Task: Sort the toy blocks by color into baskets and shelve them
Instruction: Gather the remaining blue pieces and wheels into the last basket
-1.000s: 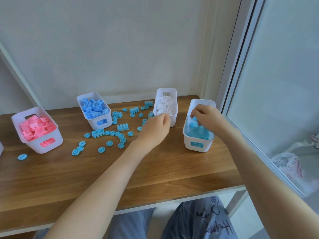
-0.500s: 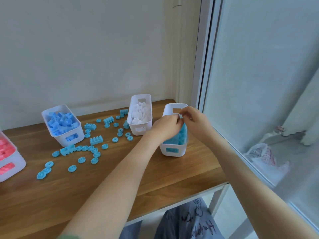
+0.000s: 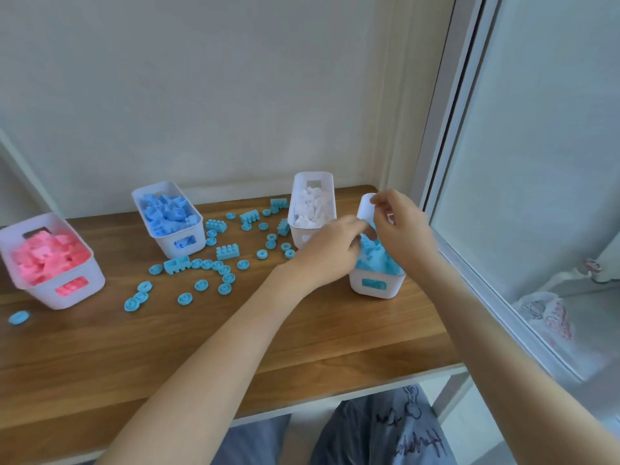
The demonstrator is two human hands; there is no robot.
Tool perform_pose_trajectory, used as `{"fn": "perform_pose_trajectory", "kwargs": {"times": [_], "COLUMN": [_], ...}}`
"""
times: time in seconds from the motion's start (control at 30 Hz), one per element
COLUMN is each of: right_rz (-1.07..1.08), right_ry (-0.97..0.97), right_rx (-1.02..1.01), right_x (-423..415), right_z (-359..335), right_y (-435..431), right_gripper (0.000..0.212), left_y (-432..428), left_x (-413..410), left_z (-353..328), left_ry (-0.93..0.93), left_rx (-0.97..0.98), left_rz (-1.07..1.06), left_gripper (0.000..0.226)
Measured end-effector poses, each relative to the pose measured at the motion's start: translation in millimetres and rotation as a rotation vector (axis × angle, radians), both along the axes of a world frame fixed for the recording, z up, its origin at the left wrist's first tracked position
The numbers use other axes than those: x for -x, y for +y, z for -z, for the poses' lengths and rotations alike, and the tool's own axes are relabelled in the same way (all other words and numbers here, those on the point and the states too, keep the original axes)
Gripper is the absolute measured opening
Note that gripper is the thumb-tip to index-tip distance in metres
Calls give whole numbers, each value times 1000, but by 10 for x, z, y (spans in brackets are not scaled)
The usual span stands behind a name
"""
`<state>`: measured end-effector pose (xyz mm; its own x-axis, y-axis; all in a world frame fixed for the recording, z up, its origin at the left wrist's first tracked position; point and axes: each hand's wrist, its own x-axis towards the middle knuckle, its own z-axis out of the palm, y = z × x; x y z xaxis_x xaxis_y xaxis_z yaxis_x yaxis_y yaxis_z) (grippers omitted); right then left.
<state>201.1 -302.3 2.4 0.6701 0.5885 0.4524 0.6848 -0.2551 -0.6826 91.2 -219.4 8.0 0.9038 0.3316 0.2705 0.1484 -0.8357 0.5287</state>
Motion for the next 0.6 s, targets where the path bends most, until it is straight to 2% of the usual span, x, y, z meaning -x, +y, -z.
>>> {"fn": "perform_pose_trajectory", "kwargs": {"times": [0.1,0.17,0.27,0.4,0.5,0.6], "right_rz": [-21,-82,-286,-473,-561,-606], "right_ry": [-79,-113,-174,-258,-348,-459], "right_rx": [-57,-58,92,451,538,562], "right_x": [356,670,1068,1415,1523,1542], "right_z": [-38,23,232,613,725,746], "right_y": [128,277,539,974,1253,1460], "right_gripper": [21,24,42,79,83,77], "left_y": [216,412,717,993,1100,1180], "left_x": [417,788,1330,1943,2154,2178], "left_z": [138,279,494,677,784,875], "left_ry": [-150,-170,-54,208,279,325], "left_rx": [-98,-134,-178,-261,-238,-173], "left_rz": [-145,-275,-505,-775,-856,-895], "left_gripper": [26,30,40,57,74,75]}}
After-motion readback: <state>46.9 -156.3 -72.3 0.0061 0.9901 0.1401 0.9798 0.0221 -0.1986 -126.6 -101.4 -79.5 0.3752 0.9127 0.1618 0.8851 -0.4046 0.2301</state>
